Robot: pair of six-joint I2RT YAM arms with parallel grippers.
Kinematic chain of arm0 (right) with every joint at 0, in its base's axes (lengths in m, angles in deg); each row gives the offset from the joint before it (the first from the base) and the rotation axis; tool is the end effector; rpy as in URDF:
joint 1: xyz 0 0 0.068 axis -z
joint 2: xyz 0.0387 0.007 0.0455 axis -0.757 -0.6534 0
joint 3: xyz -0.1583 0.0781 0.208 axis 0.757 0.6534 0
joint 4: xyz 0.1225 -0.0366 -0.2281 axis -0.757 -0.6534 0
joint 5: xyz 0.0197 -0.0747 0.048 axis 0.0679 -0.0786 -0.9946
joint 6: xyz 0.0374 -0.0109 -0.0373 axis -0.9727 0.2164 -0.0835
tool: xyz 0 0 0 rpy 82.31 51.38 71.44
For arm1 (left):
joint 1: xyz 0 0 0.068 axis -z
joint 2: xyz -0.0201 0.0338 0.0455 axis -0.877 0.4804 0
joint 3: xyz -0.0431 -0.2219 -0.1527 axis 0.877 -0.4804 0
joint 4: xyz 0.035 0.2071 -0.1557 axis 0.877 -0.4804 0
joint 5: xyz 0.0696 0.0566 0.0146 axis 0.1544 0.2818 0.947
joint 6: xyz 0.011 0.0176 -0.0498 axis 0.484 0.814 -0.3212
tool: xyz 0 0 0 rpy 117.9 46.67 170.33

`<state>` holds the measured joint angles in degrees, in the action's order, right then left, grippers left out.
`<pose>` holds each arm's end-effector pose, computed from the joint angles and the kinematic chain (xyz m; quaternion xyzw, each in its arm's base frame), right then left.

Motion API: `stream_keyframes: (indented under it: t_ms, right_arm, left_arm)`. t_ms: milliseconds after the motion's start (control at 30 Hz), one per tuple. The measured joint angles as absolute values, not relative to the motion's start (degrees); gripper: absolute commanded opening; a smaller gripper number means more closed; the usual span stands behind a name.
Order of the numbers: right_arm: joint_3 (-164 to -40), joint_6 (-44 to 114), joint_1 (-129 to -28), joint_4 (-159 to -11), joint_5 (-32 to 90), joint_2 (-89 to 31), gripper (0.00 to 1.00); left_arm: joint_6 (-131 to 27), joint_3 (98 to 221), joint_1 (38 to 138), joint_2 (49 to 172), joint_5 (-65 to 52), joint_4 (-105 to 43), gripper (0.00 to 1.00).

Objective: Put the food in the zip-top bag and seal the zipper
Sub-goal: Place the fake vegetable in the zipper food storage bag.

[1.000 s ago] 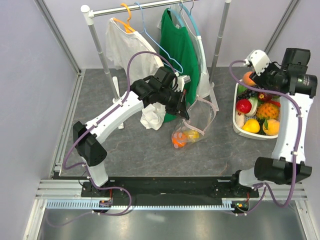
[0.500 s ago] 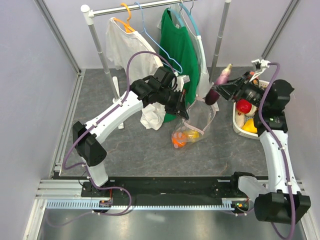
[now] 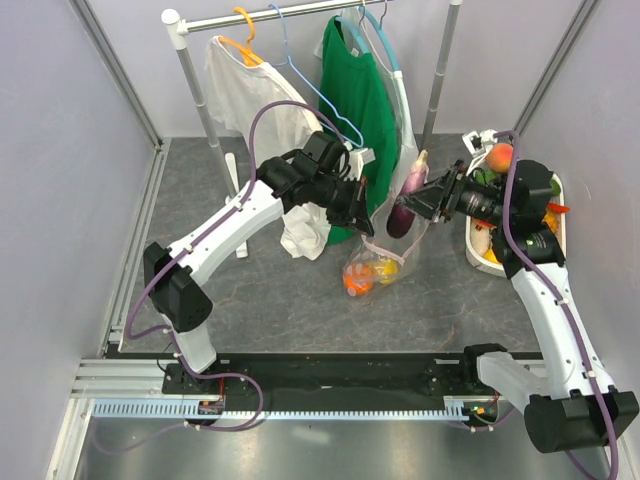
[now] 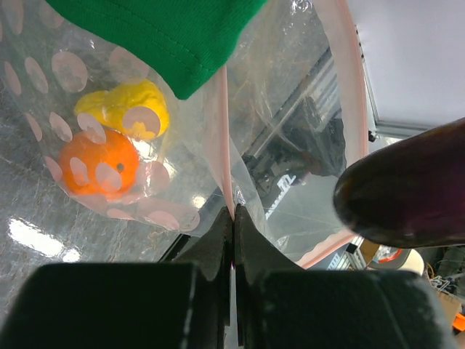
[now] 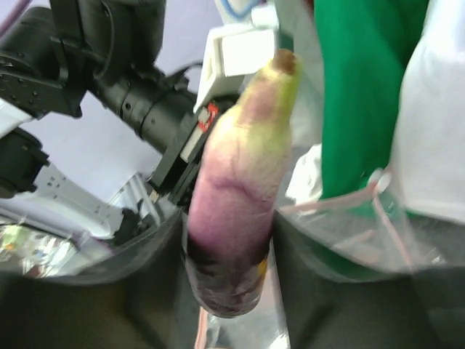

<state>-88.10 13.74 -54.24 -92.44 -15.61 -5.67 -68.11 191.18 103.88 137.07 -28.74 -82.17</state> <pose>0.2115 0.0469 0.4066 -0.1616 0.7040 0.4831 0.4949 0.2732 -0.2758 0.3652 0.2131 0.8765 -0.4052 0.1490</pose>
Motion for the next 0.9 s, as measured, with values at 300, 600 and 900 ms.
stream_keyframes:
  t_ms: [300,600,900]
  right_arm:
    - [-100.62,17.78,-51.75,-113.36,-17.92,-15.05,0.98]
    - [-135.31,54.92,-32.05,-145.84,-8.96,-29.54,0.98]
    - [-118.22,94.63,-25.36,-159.39,18.84,-29.19,0.98]
  left_arm:
    - [-68.11,191.16,103.66,136.63,-28.78,-82.19,0.02]
    - [-68.11,190.79,103.44,135.19,-28.76,-82.22,0.02]
    - [-68.11,189.87,103.4,134.88,-28.91,-81.8,0.02]
